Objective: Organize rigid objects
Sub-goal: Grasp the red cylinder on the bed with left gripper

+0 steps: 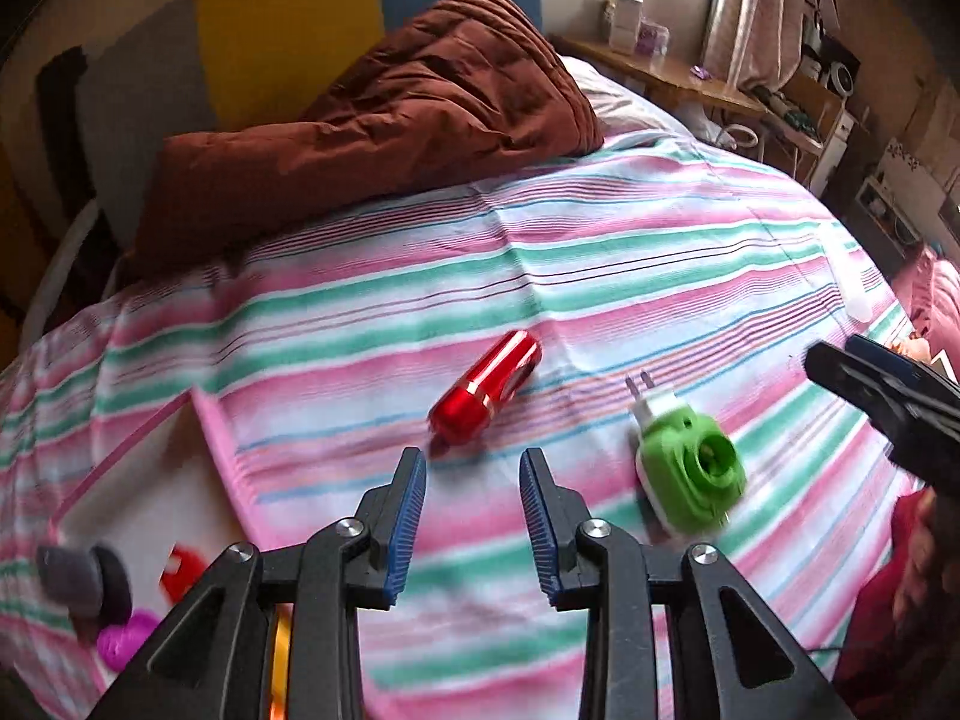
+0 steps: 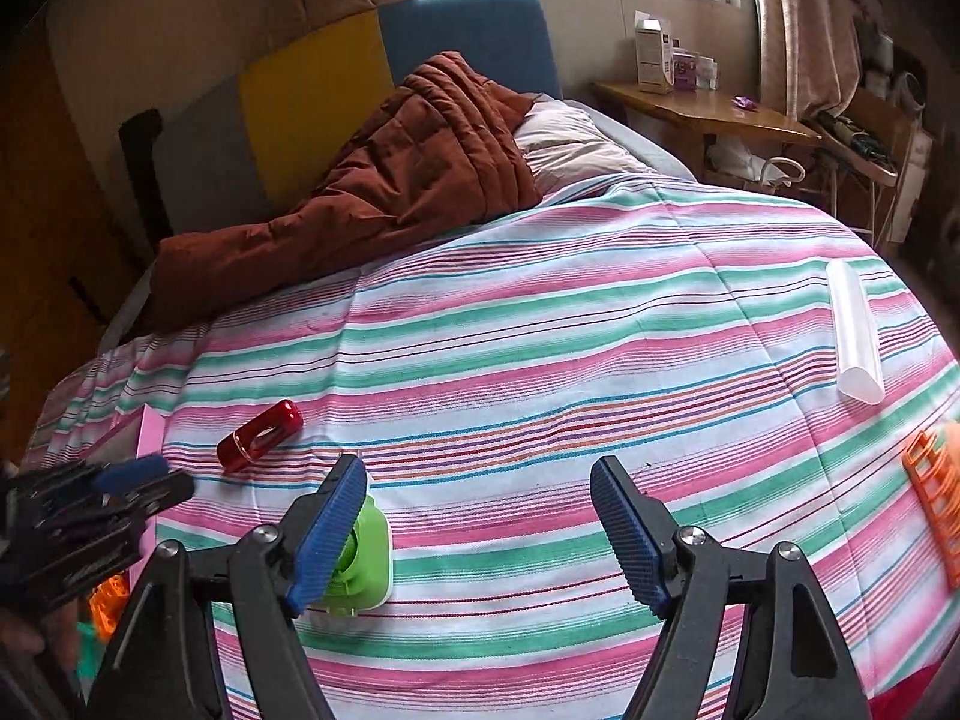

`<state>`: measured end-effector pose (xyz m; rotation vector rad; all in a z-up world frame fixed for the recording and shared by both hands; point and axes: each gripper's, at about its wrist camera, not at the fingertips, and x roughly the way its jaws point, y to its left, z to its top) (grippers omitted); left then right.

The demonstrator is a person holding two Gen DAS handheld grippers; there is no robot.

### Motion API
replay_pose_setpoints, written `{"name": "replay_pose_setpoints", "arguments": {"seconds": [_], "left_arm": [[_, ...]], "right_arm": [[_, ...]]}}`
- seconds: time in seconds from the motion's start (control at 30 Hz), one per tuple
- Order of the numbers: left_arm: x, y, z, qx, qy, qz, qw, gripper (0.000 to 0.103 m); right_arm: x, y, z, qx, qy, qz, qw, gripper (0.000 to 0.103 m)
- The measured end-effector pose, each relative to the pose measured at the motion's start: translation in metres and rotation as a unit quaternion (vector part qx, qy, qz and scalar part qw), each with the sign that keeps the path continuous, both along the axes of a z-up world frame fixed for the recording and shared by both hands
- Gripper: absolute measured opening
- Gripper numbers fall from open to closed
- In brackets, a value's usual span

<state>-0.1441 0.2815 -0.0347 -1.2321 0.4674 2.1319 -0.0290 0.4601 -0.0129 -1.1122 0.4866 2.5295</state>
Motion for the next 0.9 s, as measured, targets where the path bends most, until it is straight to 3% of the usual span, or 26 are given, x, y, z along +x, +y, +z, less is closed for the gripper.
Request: {"name": "replay_pose_setpoints", "arguments": {"seconds": [0.13,0.23,0.43,0.5,0.53,0.57,0.9], "left_arm": [[-0.014,0.022,-0.009,-0.008,-0.002,-0.019,0.9998,0.042],[-0.025,0.035,-0.018,-0.023,-0.003,-0.032,0.9992,0.056],[-0.044,0.050,-0.037,-0.045,-0.013,-0.044,0.9979,0.056],[-0.047,0.050,-0.043,-0.047,-0.018,-0.040,0.9980,0.050],[-0.048,0.049,-0.046,-0.043,-0.025,-0.035,0.9981,0.034],[-0.047,0.048,-0.046,-0.041,-0.018,-0.031,0.9985,0.027],[-0.001,0.011,-0.035,0.000,-0.041,-0.011,0.9991,0.025]], "right_arm": [[-0.003,0.001,-0.003,-0.010,-0.006,0.005,1.000,0.078],[-0.004,-0.001,-0.003,-0.012,-0.006,0.009,1.000,0.078],[-0.004,0.001,-0.003,-0.017,-0.006,0.009,1.000,0.078],[-0.005,0.002,-0.005,-0.021,-0.008,0.008,1.000,0.078],[-0.005,0.002,-0.005,-0.021,-0.009,0.007,1.000,0.078],[-0.005,0.002,-0.005,-0.020,-0.009,0.007,1.000,0.078],[-0.009,0.001,-0.014,-0.017,-0.027,0.012,0.999,0.078]]}}
